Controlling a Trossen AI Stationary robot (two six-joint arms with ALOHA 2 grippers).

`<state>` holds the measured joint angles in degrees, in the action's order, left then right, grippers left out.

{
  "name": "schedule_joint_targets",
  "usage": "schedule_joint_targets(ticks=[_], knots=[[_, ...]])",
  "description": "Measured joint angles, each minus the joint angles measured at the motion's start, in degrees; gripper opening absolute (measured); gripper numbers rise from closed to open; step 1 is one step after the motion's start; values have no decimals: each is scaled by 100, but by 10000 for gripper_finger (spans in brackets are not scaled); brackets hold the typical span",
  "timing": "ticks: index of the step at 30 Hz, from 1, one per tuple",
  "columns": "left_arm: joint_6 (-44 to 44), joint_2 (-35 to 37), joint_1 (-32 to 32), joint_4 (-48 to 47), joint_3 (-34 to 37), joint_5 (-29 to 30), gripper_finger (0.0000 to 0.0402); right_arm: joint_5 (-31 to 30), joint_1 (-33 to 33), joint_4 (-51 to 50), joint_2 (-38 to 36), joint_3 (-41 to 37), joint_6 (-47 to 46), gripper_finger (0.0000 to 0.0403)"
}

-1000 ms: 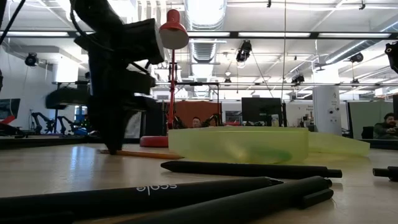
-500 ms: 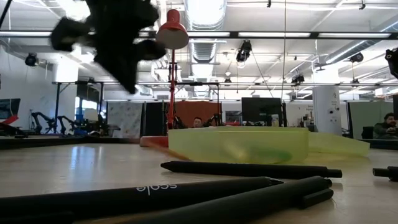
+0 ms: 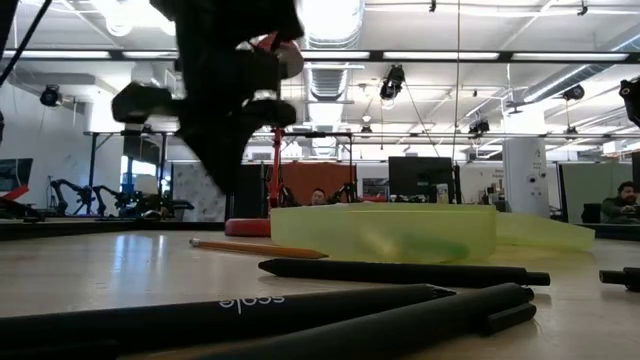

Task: Pick & place school supplies into a supply box
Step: Put the orange pencil into the yellow supply box

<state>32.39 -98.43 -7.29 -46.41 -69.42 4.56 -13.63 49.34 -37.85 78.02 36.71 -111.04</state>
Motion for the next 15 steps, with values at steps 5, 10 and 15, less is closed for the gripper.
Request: schedule_joint_targets(ticks=[5,10,15], knots=[[-37,131,-98,473,549,-5,60,0,0,12,0,0,14,169],[-115,173,-15,747,972,4,117,-2,0,12,0,-13,39,169],[-76,173,109,1158,1426,11,140,-2,0,12,0,-20,42,169]])
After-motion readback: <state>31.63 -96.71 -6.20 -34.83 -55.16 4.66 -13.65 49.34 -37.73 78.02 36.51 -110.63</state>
